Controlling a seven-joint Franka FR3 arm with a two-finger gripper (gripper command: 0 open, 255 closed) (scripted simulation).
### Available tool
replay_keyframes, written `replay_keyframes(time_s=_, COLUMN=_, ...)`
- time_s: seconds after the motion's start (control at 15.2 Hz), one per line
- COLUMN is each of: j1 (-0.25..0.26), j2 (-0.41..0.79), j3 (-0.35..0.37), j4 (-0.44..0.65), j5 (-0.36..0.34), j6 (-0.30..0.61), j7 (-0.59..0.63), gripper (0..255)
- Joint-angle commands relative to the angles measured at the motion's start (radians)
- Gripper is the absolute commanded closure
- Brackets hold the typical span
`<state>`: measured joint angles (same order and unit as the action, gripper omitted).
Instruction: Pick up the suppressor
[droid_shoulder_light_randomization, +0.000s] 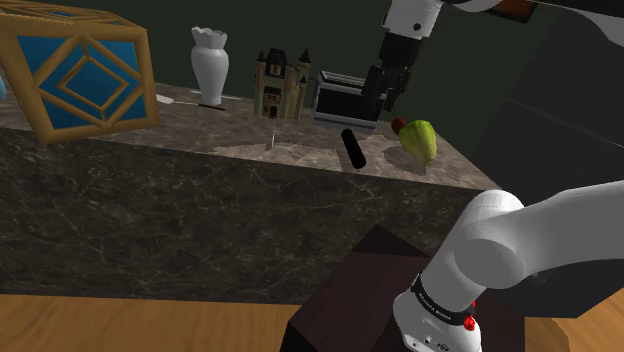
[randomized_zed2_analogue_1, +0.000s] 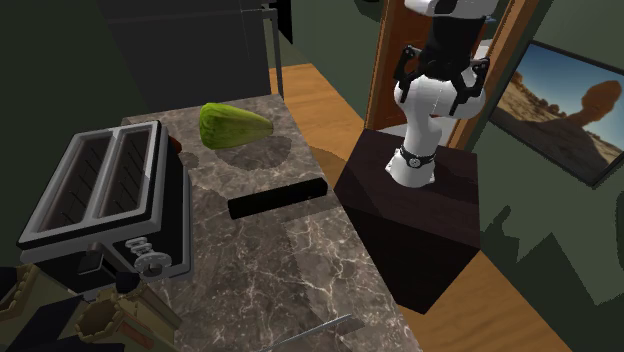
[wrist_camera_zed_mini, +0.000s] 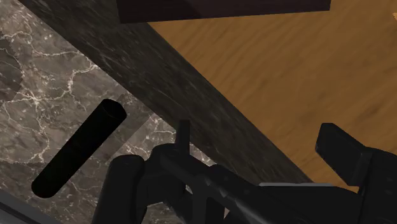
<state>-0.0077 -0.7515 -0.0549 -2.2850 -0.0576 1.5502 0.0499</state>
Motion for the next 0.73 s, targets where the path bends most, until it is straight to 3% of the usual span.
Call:
replay_keyframes(time_s=0.0, j1=0.000, j2=0.000, j3=0.000, j4=0.000, j5=0.000, j6=0.000, j7=0.000, gripper=0)
replay_keyframes(time_s=0.66, j1=-0.088, j2=0.217, j3=-0.145, j4=-0.024, j5=0.003, j6=0.273, j7=0.027, gripper=0)
